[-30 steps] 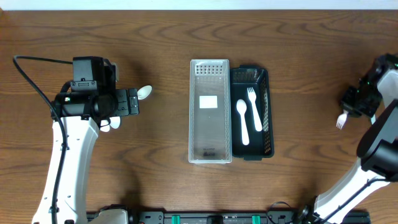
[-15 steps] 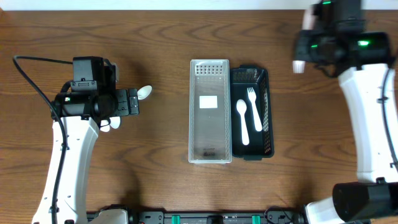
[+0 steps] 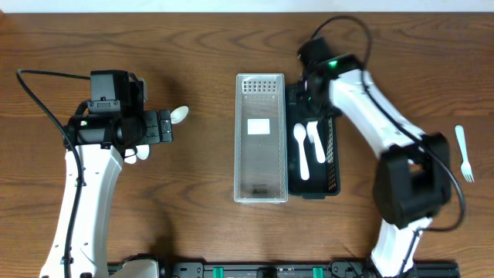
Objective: Pack container
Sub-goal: 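Drop the second fork into the black basket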
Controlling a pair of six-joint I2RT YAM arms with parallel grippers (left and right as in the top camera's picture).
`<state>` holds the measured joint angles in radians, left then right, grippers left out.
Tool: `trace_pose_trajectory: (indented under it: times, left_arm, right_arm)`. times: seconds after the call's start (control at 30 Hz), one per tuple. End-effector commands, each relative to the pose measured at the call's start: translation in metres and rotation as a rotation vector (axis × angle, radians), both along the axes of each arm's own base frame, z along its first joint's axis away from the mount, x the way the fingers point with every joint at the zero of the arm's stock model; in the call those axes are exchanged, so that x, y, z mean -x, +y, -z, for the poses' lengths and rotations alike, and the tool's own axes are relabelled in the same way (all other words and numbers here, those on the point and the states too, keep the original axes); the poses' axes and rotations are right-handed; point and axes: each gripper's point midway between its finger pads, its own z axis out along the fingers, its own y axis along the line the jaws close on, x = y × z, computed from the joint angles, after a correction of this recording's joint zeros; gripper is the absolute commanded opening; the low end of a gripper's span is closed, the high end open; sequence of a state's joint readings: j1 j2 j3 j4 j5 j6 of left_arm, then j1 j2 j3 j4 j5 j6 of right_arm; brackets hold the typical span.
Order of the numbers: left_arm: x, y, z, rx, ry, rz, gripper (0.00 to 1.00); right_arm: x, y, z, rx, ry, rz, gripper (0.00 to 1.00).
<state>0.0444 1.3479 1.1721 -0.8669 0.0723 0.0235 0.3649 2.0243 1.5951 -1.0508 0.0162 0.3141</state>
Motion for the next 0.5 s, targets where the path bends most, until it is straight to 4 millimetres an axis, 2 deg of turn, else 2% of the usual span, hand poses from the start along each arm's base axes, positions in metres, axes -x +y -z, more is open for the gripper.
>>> trace_pose_trajectory:
  times: [0.0, 0.1, 0.2, 0.23, 0.27, 0.33, 0.4, 0.47]
  left_arm:
    - [-0.002, 0.001, -0.002, 0.0, -0.003, 0.002, 0.98]
    - [-0.002, 0.001, -0.002, 0.0, -0.003, 0.002, 0.98]
    - [-0.002, 0.001, -0.002, 0.0, -0.003, 0.002, 0.98]
    - [-0.002, 0.001, -0.002, 0.0, -0.003, 0.002, 0.98]
    - [-0.002, 0.001, -0.002, 0.0, -0.003, 0.002, 0.98]
    - [-0.002, 0.001, -0.002, 0.0, -0.003, 0.002, 0.98]
    - [-0.002, 0.001, -0.002, 0.0, -0.003, 0.002, 0.98]
    - [-0.002, 0.001, -0.002, 0.0, -0.003, 0.001, 0.98]
  right_arm:
    - [0.004, 0.009, 0.011, 0.009, 0.022, -0.009, 0.03]
    - [0.002, 0.014, 0.011, 0.006, 0.01, -0.035, 0.11]
    - [0.0, 0.015, 0.009, 0.004, 0.002, -0.042, 0.15]
    - [-0.001, 0.015, 0.007, 0.003, -0.003, -0.051, 0.24]
    - [-0.002, 0.015, 0.004, 0.002, -0.008, -0.06, 0.38]
    - [-0.008, 0.015, -0.011, -0.003, -0.033, -0.091, 0.52]
    - [-0.017, 0.011, -0.035, -0.004, -0.08, -0.095, 0.53]
    - [-0.031, 0.002, -0.07, 0.0, -0.159, -0.072, 0.53]
